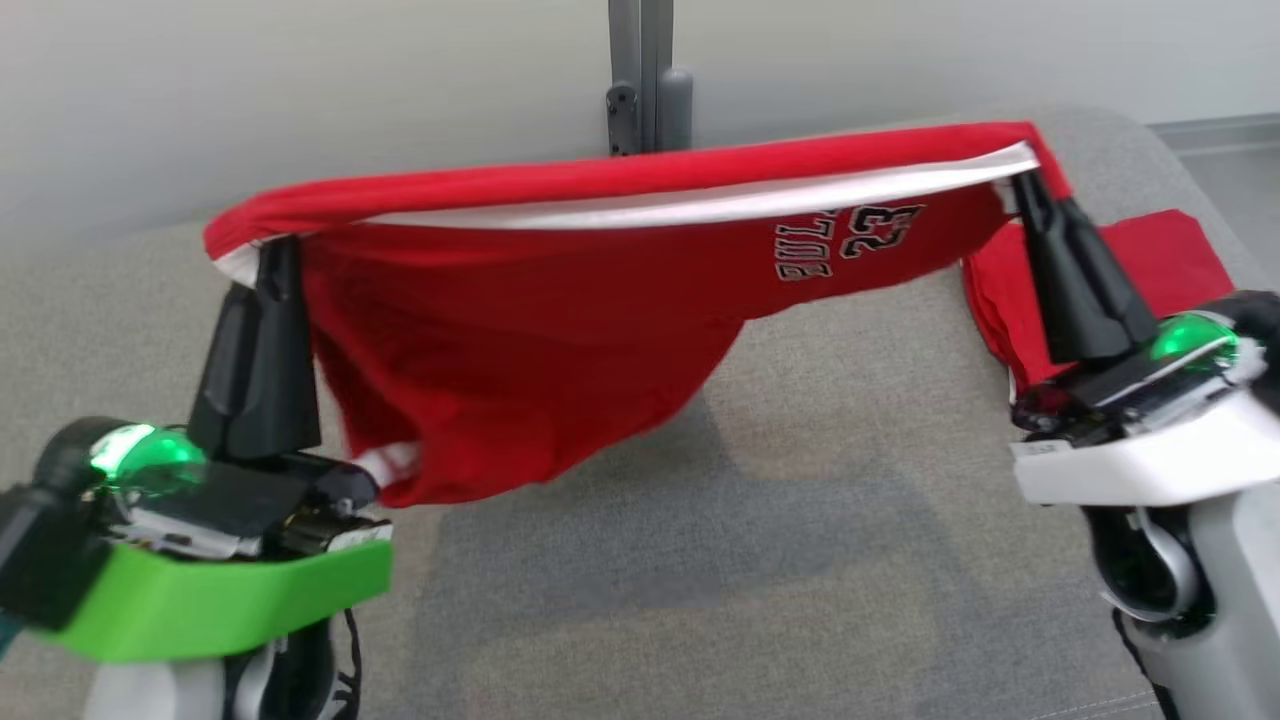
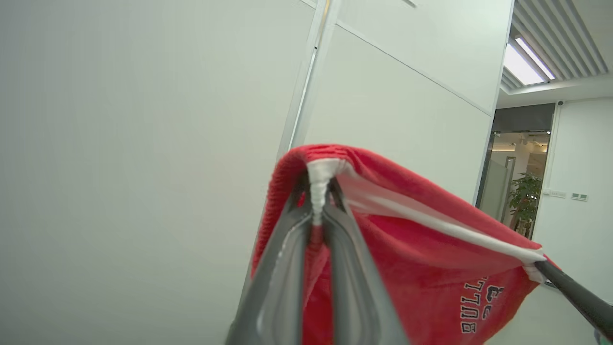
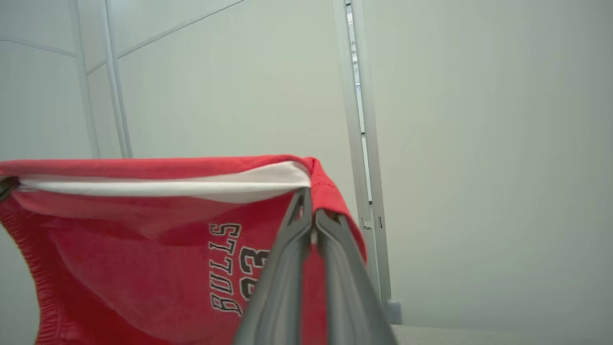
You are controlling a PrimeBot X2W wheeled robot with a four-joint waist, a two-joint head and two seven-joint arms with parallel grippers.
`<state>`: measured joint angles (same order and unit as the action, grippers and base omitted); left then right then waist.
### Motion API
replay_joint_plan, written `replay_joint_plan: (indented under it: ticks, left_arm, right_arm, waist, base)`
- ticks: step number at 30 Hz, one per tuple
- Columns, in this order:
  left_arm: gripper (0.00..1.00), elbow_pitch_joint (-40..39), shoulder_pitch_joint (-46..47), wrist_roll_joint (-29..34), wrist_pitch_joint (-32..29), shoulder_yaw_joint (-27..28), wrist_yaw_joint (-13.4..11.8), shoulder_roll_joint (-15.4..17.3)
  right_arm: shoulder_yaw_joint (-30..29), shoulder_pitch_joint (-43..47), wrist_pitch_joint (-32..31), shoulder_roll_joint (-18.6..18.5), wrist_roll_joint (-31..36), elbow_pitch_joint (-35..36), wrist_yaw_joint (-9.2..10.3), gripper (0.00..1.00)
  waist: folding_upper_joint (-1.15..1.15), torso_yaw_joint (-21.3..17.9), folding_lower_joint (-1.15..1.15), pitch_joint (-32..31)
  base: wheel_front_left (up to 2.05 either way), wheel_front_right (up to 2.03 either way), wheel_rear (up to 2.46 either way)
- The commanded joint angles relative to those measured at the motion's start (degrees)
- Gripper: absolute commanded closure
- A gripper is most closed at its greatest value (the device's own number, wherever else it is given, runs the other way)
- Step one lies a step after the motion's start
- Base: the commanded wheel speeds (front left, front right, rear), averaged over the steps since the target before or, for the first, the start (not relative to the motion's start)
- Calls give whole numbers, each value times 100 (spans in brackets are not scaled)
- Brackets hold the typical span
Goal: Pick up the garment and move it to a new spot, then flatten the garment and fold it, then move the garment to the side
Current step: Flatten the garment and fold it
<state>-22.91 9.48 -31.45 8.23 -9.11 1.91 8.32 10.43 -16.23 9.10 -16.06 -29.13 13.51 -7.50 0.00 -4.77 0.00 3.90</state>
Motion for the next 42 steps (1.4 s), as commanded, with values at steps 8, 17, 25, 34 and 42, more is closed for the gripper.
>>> replay_joint_plan:
  ticks: [8,17,25,34,42]
  left_arm:
    - [100,-1172,187,-14,-766,165,-193,422]
    - [100,-416,1034,-478,-1428,77,-129,454]
    - [100,1874,3675,-542,-1546,302,66,598]
    - [100,4435,5761,-192,-450,24,464,642]
    - [100,5356,5287,-758,504,-342,559,585]
  right_arm:
    - [-599,391,-597,168,64,1363,5,100]
    - [-254,-375,-1066,154,-424,981,2,100]
    - [227,-3133,-673,100,0,-1306,3,100]
    - [564,-4888,430,813,301,-3674,3,100]
    - [1273,-4386,620,855,23,-3938,3,100]
  waist:
    - [0,-78,0,-204]
    - [0,-68,0,436]
    - [0,-70,0,1437]
    - [0,-51,0,2548]
    - [0,-32,0,2987]
  base:
    - [0,0,0]
    - [0,0,0]
    - [0,0,0]
    - [0,0,0]
    - [0,0,0]
